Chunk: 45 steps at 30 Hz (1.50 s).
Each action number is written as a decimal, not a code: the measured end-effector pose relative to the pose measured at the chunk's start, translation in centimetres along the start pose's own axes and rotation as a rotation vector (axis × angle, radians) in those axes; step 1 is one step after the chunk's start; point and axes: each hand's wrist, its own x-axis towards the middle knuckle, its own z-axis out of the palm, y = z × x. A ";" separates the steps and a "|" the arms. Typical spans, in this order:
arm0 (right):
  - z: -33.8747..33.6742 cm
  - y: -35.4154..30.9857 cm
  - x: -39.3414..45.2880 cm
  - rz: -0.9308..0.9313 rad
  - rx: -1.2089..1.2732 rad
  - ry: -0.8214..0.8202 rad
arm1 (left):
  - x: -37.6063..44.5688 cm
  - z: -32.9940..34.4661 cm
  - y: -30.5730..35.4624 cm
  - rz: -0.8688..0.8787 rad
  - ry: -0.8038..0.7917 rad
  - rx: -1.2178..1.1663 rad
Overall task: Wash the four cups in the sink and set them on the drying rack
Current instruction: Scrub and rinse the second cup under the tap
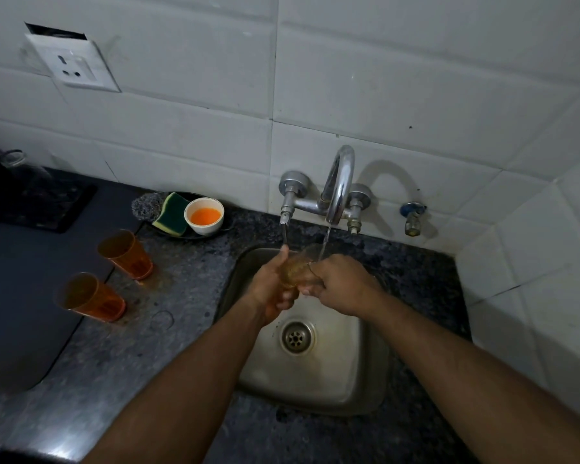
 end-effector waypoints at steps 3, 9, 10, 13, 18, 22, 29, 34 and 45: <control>-0.2 -0.1 0.2 -0.014 0.073 0.000 | -0.3 0.2 0.0 -0.039 -0.020 -0.012; 0.6 -0.1 0.3 -0.002 0.212 0.030 | 0.0 0.0 0.2 0.082 -0.066 -0.236; 0.5 -0.2 0.2 -0.009 0.200 0.030 | 0.0 -0.1 0.1 0.094 -0.050 -0.193; -0.1 -0.4 0.2 -0.032 0.115 0.018 | -0.4 0.0 0.0 0.040 0.004 0.003; 0.2 -0.5 0.4 -0.005 0.249 0.061 | -0.1 -0.1 0.4 0.074 -0.064 -0.253; 0.3 -0.3 0.5 -0.018 0.161 0.036 | -0.2 -0.3 0.4 0.064 -0.022 -0.077; -0.1 -1.2 0.4 0.063 0.383 0.062 | -0.6 0.4 0.8 0.066 -0.041 -0.243; -0.3 -1.2 0.3 0.028 0.060 0.026 | -0.6 0.2 0.6 0.072 0.003 -0.080; -0.5 -0.5 0.4 0.003 0.064 0.103 | 0.0 0.7 0.4 0.014 0.053 -0.186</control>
